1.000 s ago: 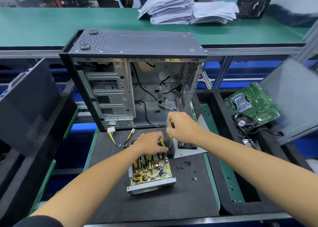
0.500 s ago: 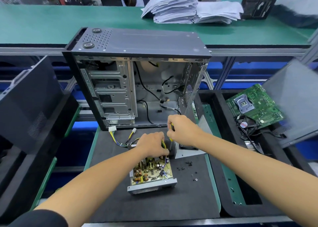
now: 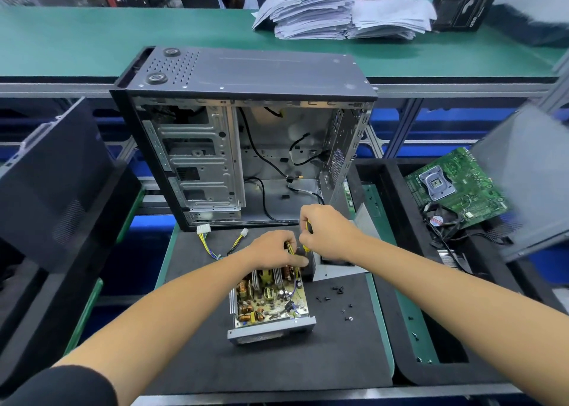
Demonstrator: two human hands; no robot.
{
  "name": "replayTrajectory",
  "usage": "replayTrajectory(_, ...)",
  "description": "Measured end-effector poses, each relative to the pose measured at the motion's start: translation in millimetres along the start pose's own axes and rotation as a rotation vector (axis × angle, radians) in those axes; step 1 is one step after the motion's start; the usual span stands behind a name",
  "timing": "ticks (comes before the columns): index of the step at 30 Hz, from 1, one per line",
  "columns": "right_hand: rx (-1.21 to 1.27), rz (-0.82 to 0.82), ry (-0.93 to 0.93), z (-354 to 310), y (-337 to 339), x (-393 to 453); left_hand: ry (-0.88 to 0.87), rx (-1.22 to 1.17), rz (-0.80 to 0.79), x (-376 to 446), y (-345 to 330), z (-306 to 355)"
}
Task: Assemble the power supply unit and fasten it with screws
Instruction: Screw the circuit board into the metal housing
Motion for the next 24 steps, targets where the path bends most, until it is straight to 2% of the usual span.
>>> replayTrajectory(6,0.018,-0.004,0.0,2.0,0.2,-3.1,0.009,-0.101,0.028,-1.0,4.1,3.0)
replayTrajectory(10,0.036,-0.005,-0.008,1.4,1.0,-4.9,-0.026,-0.172,-0.009,-1.4,5.5,3.8)
replayTrajectory(19,0.005,-0.009,-0.01,1.9,-5.6,-6.9,-0.046,-0.089,-0.057,-2.5,6.6,1.1)
replayTrajectory(24,0.015,-0.011,-0.004,0.2,-6.9,-5.5,-0.105,-0.103,0.019,-7.6,10.7,4.4)
Point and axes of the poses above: each hand's wrist, its own x-axis towards the middle knuckle, its own y-axis out of the back of the hand, z = x × y, the point moved 9 cm from there along x, towards the middle knuckle, and after that the axes turned 13 degrees about -z, right-handed, at the moved point
